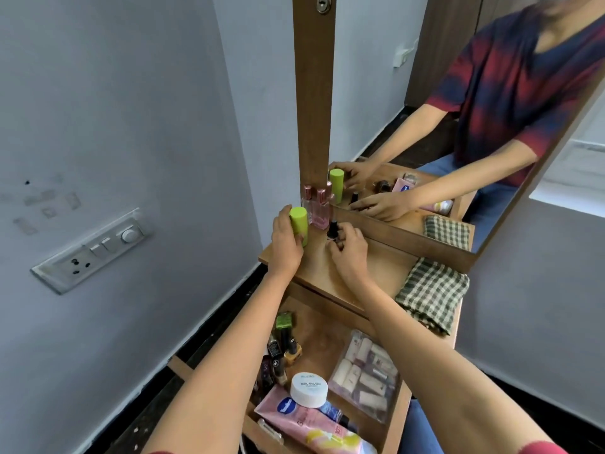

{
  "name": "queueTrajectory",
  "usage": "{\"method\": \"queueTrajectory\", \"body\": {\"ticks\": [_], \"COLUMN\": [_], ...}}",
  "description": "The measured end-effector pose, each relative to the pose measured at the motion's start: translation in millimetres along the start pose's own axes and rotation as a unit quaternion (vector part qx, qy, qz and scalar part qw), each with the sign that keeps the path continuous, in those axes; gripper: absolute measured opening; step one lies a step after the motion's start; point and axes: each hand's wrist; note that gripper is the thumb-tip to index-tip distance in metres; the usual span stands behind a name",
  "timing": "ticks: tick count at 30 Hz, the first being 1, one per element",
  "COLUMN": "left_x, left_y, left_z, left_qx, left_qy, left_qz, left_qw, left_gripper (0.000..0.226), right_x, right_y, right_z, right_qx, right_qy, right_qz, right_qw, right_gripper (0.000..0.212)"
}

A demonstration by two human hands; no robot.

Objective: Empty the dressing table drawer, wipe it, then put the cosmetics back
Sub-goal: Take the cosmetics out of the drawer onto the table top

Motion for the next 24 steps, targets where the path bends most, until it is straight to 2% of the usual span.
{"method": "queueTrajectory", "body": {"ticks": [8,24], "left_x": [13,28], "left_y": [-23,-39], "left_z": [10,21], "left_qx": [-0.029,-0.024], "left_qy": [-0.012,-0.026], "left_qz": [0.000,0.030], "left_qw": [1.000,0.999], "left_gripper": [0.053,0.044], "right_x": [15,18], "right_y": [-29,-35], "right_z": [-6,-6], "right_qx": [0.077,0.120], "right_qy": [-0.004,0.042], "right_qz": [-0.047,-0.075], "right_qw": [0.996,0.989], "right_gripper": [0.022,0.018]}}
Point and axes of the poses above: each hand's wrist, its own y-axis away from the middle knuckle, its own x-axis out of the palm, z = x × y, and after that the axes turned 5 degrees about x, right-handed
